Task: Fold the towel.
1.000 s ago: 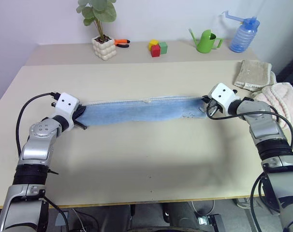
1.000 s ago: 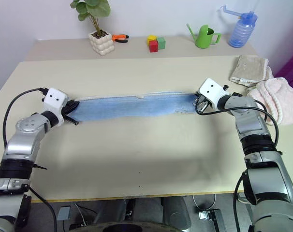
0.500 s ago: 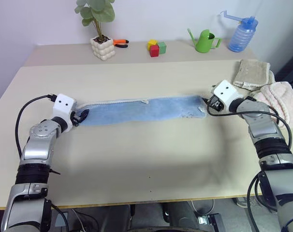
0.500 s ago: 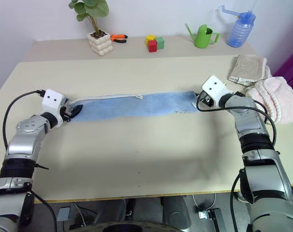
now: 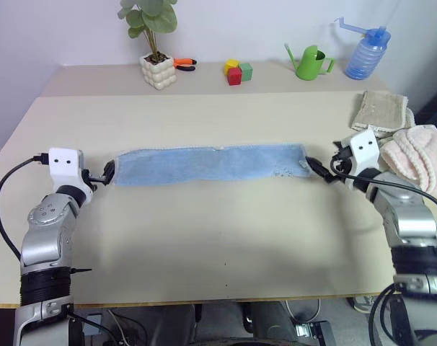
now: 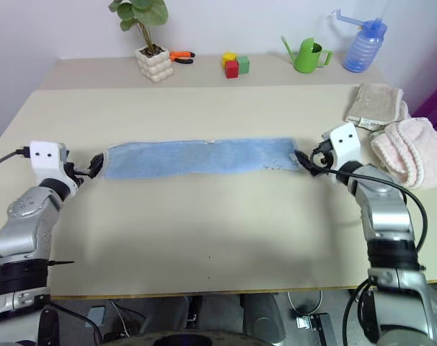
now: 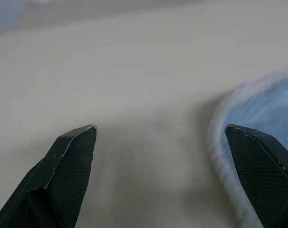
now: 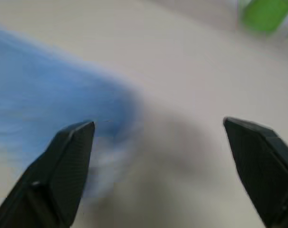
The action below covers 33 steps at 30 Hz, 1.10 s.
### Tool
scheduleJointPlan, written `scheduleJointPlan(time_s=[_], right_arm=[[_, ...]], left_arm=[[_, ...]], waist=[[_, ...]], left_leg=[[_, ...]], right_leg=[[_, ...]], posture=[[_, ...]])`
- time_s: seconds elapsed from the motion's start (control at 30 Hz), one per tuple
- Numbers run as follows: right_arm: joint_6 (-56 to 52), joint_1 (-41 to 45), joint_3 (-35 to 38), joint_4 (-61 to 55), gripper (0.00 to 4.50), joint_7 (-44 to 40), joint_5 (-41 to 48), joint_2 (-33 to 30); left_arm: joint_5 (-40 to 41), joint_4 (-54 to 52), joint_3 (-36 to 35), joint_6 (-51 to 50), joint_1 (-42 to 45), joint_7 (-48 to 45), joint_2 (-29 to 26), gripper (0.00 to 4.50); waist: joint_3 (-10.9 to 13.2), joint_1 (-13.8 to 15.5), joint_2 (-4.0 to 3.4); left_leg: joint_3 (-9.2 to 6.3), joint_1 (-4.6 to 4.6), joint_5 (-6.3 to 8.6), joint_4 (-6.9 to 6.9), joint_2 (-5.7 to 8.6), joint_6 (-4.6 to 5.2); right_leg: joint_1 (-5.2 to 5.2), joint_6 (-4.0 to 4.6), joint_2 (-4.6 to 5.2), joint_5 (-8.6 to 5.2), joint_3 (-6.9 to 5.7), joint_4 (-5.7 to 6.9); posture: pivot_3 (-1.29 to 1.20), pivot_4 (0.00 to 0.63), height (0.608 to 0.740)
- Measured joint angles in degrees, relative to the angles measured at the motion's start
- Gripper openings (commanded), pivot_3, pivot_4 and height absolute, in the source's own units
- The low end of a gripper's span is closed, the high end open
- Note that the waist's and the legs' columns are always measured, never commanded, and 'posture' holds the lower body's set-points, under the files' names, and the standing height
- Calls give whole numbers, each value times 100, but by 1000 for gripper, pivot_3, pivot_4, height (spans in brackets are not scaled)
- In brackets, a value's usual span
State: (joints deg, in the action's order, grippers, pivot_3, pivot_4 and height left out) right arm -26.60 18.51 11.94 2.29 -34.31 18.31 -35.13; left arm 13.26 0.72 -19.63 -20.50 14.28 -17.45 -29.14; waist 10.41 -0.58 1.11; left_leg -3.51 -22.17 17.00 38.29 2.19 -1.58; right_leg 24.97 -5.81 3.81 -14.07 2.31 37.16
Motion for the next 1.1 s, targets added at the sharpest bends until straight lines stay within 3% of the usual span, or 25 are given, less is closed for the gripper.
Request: scheduleJointPlan(time_s=[0.17,0.3,0.43,0.8,0.9,1.1], right_arm=[[-1599,-685,706,-1417,4455,191,1517,326],[-2386,-979,767,-1792,4455,710,1915,659],[-3037,-768,811,-1760,4455,1744,2075,1447],[-3418,590,1637,-857,4455,3589,2400,2713],[-3226,1015,1916,-312,3607,4006,2412,2791],[-2707,1323,2117,443,636,4308,2328,2778]], left_arm=[[-101,-950,800,357,-39,-515,2,4426],[-89,-1472,1617,369,-205,-1077,112,4426],[20,-2090,2593,327,-414,-1732,233,4426],[110,-2225,2771,109,-525,-1886,291,4426],[124,-2332,2737,76,-587,-1876,293,4426],[125,-2393,2699,33,-678,-1849,294,4426]], waist=[[-3,2,-3],[-4,-28,-4],[-6,-48,-11],[-15,-41,-23],[-19,-33,-23],[-20,-38,-24]], left_leg=[[2,18,1,-1,1,1],[6,27,1,-6,-3,2],[11,33,1,-8,-4,2],[13,69,1,-8,-3,4],[11,74,1,-7,-3,5],[12,73,2,-7,-3,7]], right_leg=[[-20,1,-2,6,0,-6],[-22,1,-9,5,3,-4],[-22,3,-12,6,8,0],[-56,3,-18,6,6,-3],[-65,3,-19,6,5,-4],[-66,3,-20,6,5,-5]], posture=[[0,150,727],[0,150,727],[0,150,727],[0,150,727],[0,150,727],[0,150,727]])
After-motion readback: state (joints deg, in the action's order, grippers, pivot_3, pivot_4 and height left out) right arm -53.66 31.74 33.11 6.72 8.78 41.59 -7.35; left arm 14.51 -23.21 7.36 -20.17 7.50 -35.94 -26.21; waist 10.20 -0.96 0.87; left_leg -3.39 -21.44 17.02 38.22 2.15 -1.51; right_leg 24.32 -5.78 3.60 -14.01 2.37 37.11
